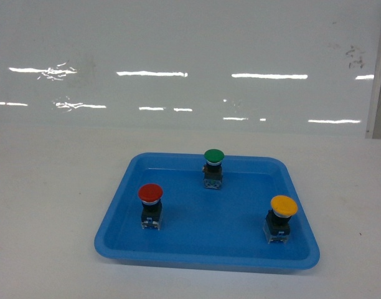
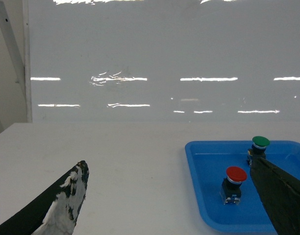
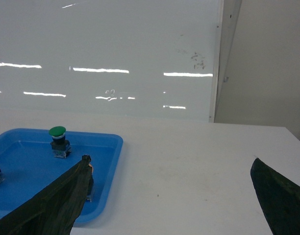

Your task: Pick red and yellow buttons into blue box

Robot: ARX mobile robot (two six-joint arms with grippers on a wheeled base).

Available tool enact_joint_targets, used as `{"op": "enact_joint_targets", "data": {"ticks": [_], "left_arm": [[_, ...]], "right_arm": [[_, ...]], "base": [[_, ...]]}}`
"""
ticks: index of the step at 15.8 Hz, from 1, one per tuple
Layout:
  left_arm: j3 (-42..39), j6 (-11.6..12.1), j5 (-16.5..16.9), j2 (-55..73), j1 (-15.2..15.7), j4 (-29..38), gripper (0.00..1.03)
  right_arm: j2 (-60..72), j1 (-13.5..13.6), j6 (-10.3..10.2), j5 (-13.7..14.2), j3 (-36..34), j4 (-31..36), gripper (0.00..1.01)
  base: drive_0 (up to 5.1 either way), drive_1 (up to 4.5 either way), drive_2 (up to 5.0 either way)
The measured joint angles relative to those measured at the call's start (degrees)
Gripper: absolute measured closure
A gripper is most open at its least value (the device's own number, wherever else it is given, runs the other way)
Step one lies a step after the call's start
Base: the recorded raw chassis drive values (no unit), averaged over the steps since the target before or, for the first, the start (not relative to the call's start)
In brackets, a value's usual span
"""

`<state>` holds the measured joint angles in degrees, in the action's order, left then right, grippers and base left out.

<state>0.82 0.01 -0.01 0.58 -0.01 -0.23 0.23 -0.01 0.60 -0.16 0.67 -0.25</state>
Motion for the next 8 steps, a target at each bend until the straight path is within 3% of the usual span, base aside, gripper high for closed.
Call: {"op": "enact_joint_targets", "data": {"ticks": [6, 8], "left_arm": [[0.0, 0.0, 0.0, 0.0, 0.0, 0.0, 0.05], [0.0, 0.0, 0.0, 0.0, 0.0, 0.0, 0.05]], "right_arm": [[0.0, 0.0, 0.0, 0.0, 0.0, 0.0, 0.03], [8.0, 0.8, 0.3, -0.5, 0.9, 9.4, 0.03]], "base": [[0.0, 0.00, 0.0], [0.0, 0.00, 0.0]]}}
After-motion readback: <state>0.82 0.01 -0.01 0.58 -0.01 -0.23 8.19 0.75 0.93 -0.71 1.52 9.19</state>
